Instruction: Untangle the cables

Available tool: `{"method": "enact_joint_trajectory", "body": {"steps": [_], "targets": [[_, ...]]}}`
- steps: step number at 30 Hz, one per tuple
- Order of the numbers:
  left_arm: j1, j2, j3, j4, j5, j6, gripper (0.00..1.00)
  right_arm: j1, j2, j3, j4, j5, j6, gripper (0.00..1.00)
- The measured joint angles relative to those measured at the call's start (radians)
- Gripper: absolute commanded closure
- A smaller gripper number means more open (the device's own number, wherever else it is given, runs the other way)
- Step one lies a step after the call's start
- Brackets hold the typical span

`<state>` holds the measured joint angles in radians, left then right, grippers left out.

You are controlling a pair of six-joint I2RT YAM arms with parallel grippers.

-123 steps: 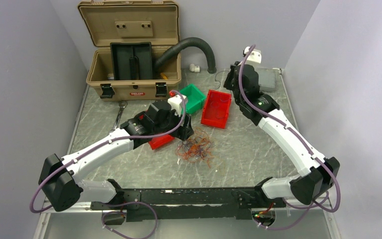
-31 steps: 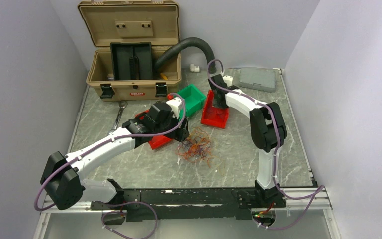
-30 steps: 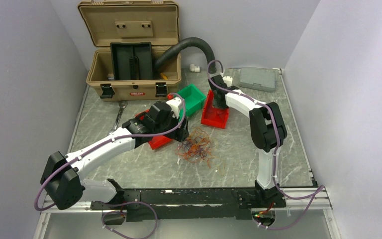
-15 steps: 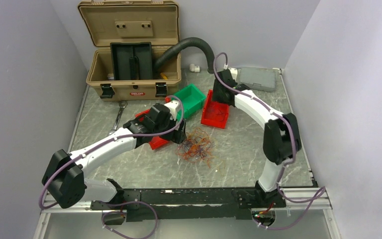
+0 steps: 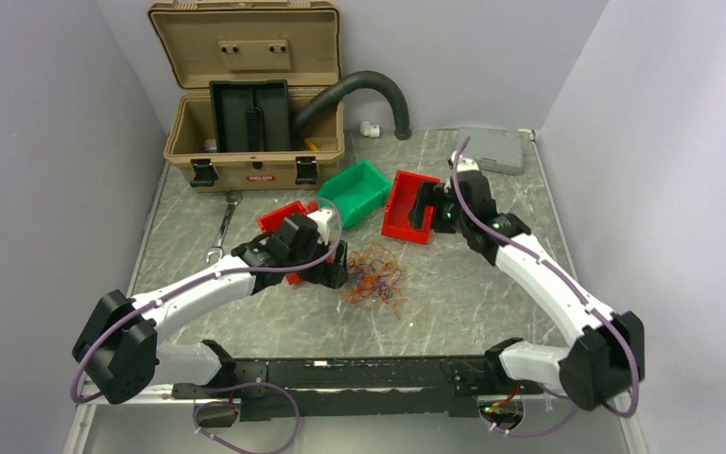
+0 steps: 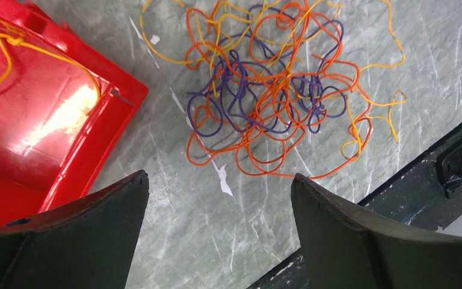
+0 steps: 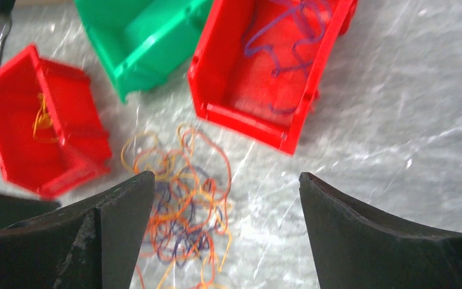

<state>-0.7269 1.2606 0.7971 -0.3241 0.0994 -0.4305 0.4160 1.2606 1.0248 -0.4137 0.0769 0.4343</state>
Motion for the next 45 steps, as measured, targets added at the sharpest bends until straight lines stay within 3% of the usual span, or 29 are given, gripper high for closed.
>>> {"method": "enact_joint_trajectory", "body": {"steps": [7,14,23,33,39,45], "targets": [[-0.001,0.002,-0.056,0.048,0.041,-0.029,0.1,0.016,-0.195,-0.289,0.08,-0.169,0.027,0.07],[-0.002,0.031,-0.059,0.091,0.065,-0.048,0.1,0.039,-0.229,-0.466,0.138,-0.278,0.065,0.09],[-0.005,0.079,-0.064,0.118,0.108,-0.062,0.1,0.09,-0.203,-0.495,0.249,-0.336,0.095,0.23],[-0.006,0.107,-0.064,0.125,0.133,-0.063,0.1,0.163,-0.146,-0.527,0.315,-0.298,0.158,0.34],[-0.006,0.107,-0.066,0.128,0.14,-0.063,0.1,0.179,-0.113,-0.544,0.344,-0.272,0.188,0.53],[-0.006,0.107,-0.073,0.136,0.14,-0.063,0.1,0.188,-0.066,-0.544,0.356,-0.257,0.193,0.97]]}}
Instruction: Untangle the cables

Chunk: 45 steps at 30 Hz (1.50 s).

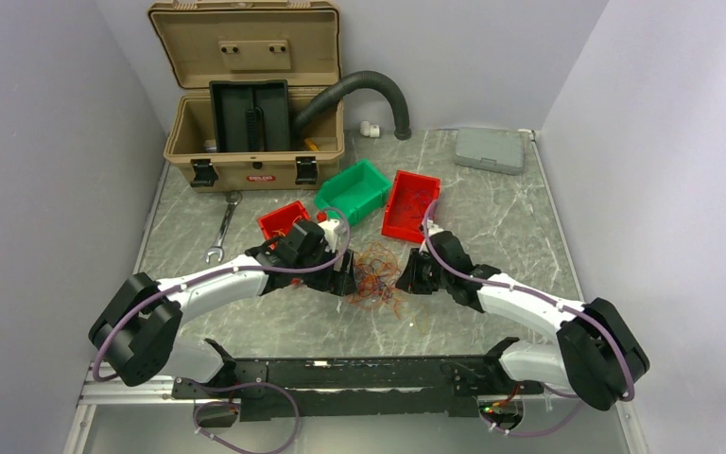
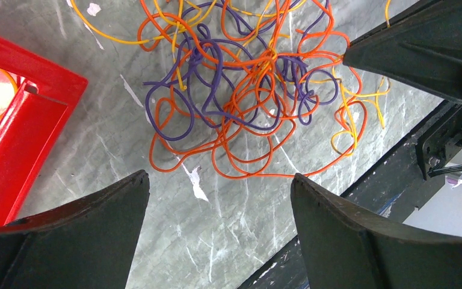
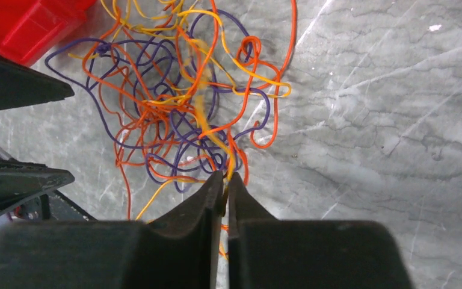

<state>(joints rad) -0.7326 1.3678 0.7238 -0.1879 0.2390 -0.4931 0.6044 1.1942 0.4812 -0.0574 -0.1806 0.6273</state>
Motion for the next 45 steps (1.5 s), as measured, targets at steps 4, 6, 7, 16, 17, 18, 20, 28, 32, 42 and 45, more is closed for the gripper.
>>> {"method": "enact_joint_trajectory", "body": {"steps": [4,6,7,16,17,18,20,28,32,42,45], "targets": [[0.0,0.0,0.0,0.004,0.0,0.0,0.1,0.002,0.001,0.005,-0.009,0.034,0.002,1.0],[0.0,0.0,0.0,0.004,0.0,0.0,0.1,0.002,-0.004,0.008,-0.017,0.054,0.002,1.0],[0.0,0.001,0.0,0.003,0.0,0.0,0.1,0.002,-0.011,0.008,-0.022,0.065,0.001,1.0],[0.0,0.036,0.007,0.011,0.001,-0.002,0.1,0.002,-0.081,0.029,-0.09,0.122,-0.008,1.0],[0.0,0.041,0.008,0.013,0.002,-0.003,0.1,0.002,-0.094,0.034,-0.101,0.123,-0.011,1.0],[0.0,0.048,0.008,0.018,0.003,-0.005,0.1,0.002,-0.107,0.042,-0.115,0.124,-0.014,1.0],[-0.001,0.063,0.008,0.03,0.009,-0.013,0.1,0.002,-0.133,0.057,-0.134,0.124,-0.019,1.0],[-0.021,0.183,0.021,0.125,0.042,-0.065,0.15,0.002,-0.229,0.114,-0.185,0.12,-0.037,1.0],[-0.022,0.234,0.045,0.195,0.064,-0.1,0.24,0.002,-0.248,0.114,-0.204,0.12,-0.036,1.0],[-0.022,0.272,0.046,0.236,0.052,-0.127,0.88,0.002,-0.321,0.129,-0.298,0.166,-0.031,1.0],[-0.022,0.27,0.046,0.212,0.02,-0.117,0.91,0.002,-0.356,0.177,-0.37,0.245,-0.026,1.0]]}}
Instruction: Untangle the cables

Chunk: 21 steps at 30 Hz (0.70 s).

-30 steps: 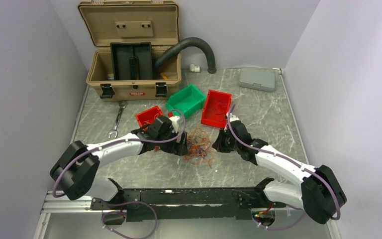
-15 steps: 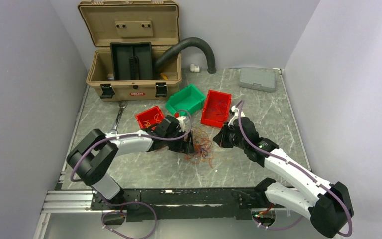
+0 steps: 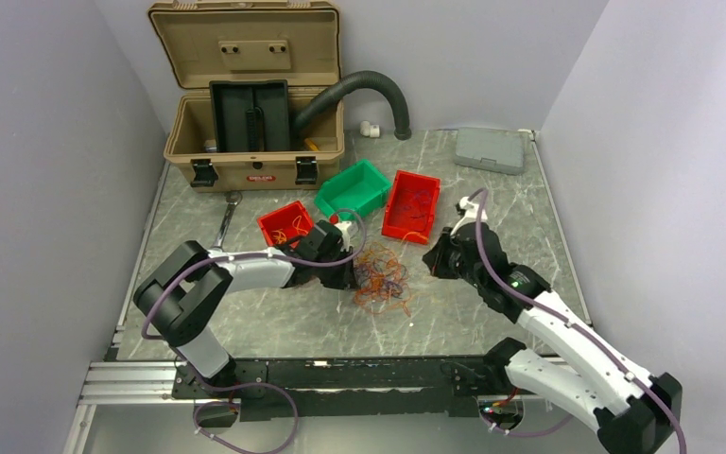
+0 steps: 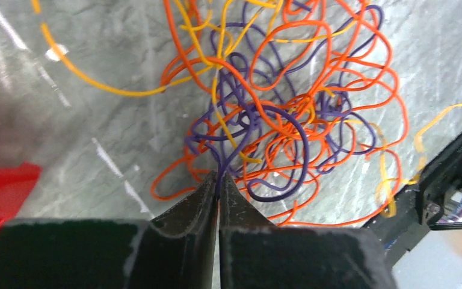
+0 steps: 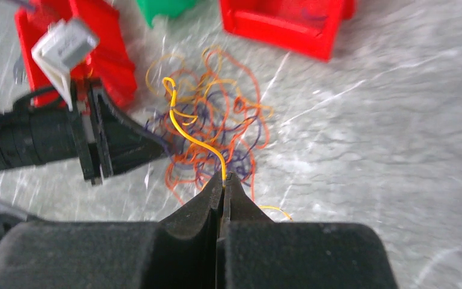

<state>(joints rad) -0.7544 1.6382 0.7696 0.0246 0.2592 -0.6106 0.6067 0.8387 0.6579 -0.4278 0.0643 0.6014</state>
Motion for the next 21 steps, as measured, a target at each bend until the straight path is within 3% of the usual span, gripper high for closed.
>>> {"method": "enact_joint_trajectory", "body": {"steps": [10,21], "targets": [[0.0,-0.154,-0.002,-0.162,-0.148,0.069,0.96,0.0,-0.173,0.153,-0.26,0.457,0.081,1.0],[0.0,-0.266,-0.014,-0.283,-0.243,0.105,0.96,-0.001,-0.237,0.248,-0.39,0.674,0.083,1.0]]}}
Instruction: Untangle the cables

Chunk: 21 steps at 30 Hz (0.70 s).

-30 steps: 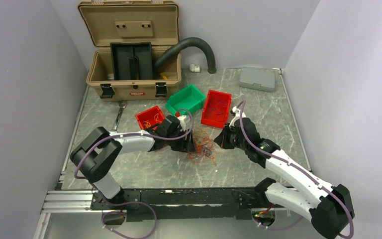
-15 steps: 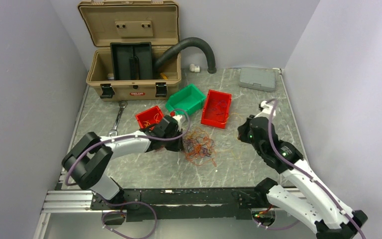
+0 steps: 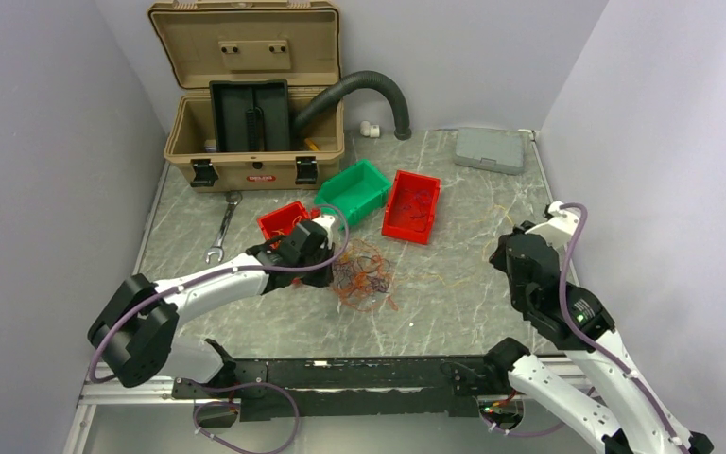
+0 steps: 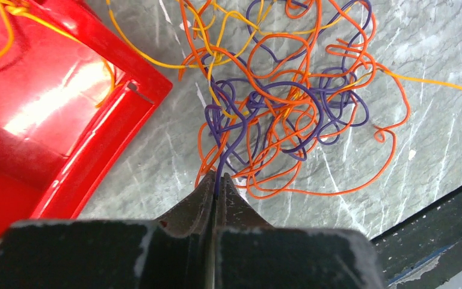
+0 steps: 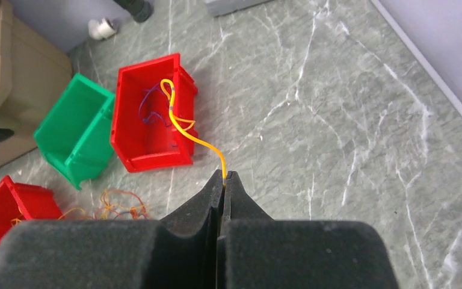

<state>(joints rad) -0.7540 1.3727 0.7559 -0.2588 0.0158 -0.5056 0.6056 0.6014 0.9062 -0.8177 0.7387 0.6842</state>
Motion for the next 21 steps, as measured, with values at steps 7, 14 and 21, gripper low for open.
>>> {"method": "enact_joint_trajectory", "body": {"steps": [7,14,21], "targets": [[0.0,-0.063,0.0,-0.019,-0.024,0.019,0.91,0.0,-0.053,0.01,0.01,0.014,-0.037,1.0],[0.0,-0.107,0.0,-0.02,-0.048,0.026,0.87,0.0,-0.029,0.01,0.02,-0.039,-0.075,1.0],[0.0,-0.163,-0.002,-0.037,-0.069,0.048,0.6,0.0,-0.016,0.011,0.047,-0.125,-0.131,1.0]]}}
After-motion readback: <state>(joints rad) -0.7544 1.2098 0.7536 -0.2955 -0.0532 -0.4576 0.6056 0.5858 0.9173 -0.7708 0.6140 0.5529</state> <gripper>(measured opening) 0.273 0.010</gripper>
